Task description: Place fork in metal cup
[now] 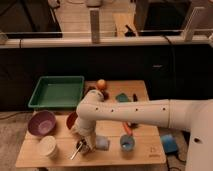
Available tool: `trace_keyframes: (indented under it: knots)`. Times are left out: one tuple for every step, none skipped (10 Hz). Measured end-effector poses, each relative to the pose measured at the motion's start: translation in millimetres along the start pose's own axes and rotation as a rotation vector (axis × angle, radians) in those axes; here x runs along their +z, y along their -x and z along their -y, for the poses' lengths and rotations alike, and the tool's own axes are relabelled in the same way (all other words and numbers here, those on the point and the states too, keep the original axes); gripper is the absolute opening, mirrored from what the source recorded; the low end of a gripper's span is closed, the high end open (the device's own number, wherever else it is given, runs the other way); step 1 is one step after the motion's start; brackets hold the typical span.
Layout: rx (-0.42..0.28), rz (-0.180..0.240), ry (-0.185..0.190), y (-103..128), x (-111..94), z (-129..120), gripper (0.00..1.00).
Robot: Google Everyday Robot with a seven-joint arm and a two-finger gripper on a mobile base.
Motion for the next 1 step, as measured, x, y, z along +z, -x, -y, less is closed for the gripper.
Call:
trace_keyframes:
  knots:
    - [0.000,0.000,0.000,0.0,0.0,0.0,0.80]
